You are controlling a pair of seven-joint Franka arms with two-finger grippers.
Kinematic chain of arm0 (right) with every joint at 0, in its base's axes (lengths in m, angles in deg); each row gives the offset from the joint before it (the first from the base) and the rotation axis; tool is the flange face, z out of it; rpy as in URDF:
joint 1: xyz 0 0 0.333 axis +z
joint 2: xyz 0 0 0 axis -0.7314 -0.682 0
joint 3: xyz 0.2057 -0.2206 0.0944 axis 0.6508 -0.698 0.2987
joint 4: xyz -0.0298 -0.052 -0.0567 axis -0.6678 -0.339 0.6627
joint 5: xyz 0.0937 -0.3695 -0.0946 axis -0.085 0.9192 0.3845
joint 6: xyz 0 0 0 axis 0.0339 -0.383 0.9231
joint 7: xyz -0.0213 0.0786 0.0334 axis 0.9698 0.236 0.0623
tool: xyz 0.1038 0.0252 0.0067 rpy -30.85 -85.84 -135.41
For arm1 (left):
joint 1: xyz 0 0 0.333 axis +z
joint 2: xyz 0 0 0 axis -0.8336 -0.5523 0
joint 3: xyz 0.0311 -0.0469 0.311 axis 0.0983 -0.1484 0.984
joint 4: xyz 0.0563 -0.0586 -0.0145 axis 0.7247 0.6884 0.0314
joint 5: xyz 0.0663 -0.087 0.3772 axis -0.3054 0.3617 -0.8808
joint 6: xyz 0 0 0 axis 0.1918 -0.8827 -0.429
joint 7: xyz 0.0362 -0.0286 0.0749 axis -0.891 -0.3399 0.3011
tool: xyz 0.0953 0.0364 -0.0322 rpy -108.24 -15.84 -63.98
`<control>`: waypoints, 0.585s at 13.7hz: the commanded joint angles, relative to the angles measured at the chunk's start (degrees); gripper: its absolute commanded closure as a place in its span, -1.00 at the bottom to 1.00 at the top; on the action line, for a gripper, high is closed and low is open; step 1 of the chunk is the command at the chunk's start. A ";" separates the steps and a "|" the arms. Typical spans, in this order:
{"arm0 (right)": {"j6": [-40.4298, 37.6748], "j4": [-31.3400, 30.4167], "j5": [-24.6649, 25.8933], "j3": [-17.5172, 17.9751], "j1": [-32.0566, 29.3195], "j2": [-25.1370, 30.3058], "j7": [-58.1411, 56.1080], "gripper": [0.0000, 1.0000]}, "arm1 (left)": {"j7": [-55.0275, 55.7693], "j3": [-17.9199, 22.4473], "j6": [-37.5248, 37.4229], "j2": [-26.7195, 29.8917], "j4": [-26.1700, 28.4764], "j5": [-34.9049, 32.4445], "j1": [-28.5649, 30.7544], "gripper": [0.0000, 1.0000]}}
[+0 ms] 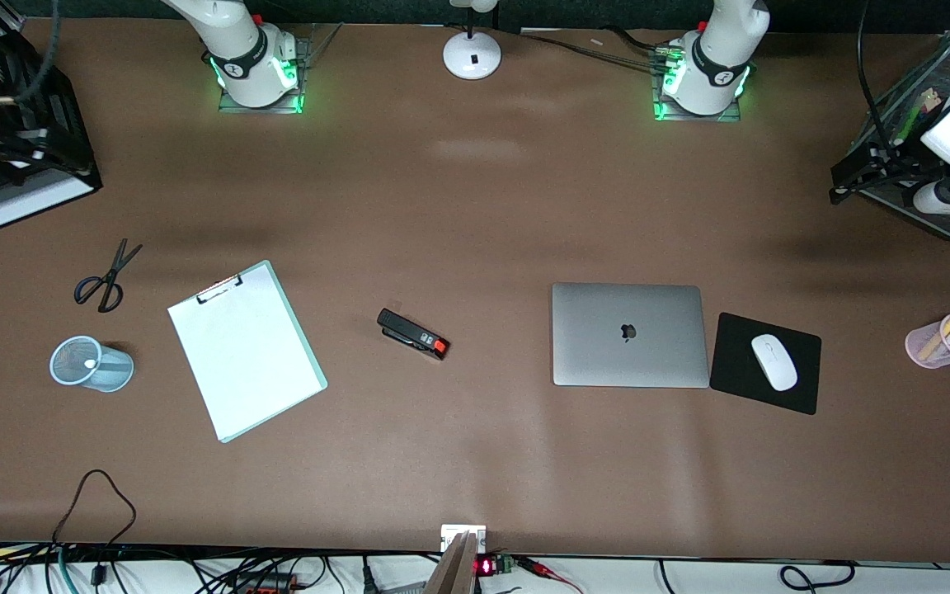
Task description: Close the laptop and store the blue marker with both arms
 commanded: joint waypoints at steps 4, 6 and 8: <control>-4.39 6.20 -3.24 -0.61 -2.03 -3.76 1.58 -1.00 | 0.85 1.96 -2.18 -4.13 -5.24 0.46 -2.35 -1.00; -3.63 0.35 -3.24 -0.44 -1.76 0.44 1.67 -1.00 | 0.76 1.96 -2.18 -4.13 -5.41 0.46 -1.92 -1.00; 1.29 -5.21 -2.98 -0.17 -1.76 4.32 1.58 -1.00 | 0.85 1.61 -2.18 -4.13 -5.41 0.46 -1.92 -1.00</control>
